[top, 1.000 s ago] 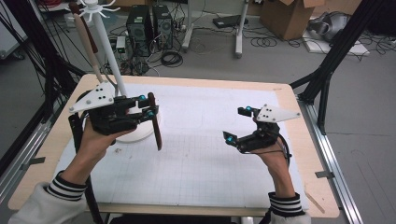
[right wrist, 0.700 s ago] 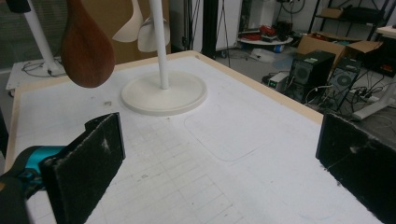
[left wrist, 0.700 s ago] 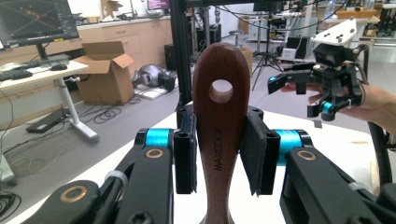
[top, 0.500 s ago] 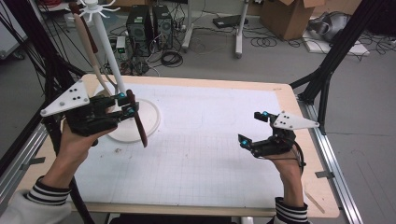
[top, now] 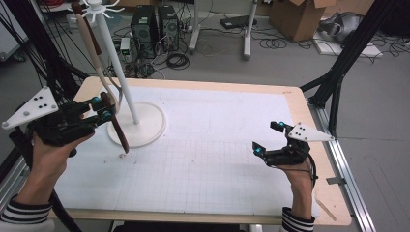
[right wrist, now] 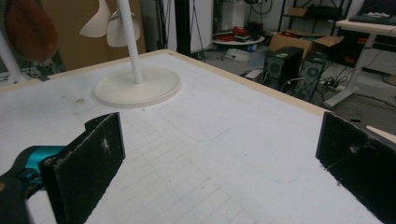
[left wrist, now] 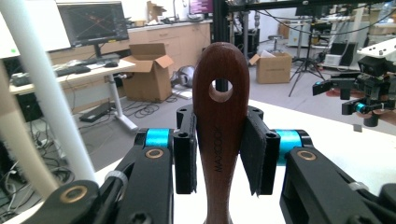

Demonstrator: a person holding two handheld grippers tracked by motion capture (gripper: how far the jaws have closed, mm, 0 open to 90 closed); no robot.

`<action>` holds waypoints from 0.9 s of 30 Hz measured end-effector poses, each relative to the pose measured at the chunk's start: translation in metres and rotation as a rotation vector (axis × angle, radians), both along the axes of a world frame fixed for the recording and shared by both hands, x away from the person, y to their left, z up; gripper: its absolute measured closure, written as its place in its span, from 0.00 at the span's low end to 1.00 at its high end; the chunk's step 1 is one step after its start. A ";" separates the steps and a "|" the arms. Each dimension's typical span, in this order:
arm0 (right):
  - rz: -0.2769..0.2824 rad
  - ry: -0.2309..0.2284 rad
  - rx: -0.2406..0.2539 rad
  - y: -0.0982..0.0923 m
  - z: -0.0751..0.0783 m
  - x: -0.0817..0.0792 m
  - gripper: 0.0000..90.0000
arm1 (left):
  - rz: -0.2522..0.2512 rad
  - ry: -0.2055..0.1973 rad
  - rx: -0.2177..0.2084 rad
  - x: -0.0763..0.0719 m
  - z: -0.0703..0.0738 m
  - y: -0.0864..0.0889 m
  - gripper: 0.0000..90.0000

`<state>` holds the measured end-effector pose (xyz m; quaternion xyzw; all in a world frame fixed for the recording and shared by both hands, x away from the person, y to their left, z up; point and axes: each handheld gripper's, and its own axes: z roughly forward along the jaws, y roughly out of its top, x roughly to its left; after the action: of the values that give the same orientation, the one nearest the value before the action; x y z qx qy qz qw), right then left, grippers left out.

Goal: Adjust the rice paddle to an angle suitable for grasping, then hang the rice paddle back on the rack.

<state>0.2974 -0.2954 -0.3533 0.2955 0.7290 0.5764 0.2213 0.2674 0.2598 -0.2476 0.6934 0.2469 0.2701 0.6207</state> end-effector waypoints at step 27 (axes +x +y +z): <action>-0.029 -0.011 0.023 -0.004 -0.003 -0.003 0.00 | 0.085 -0.051 0.000 -0.002 0.017 0.007 0.76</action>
<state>0.2947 -0.2994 -0.3559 0.3052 0.7168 0.5830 0.2305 0.2650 0.2668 -0.2308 0.6752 0.2603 0.3139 0.6146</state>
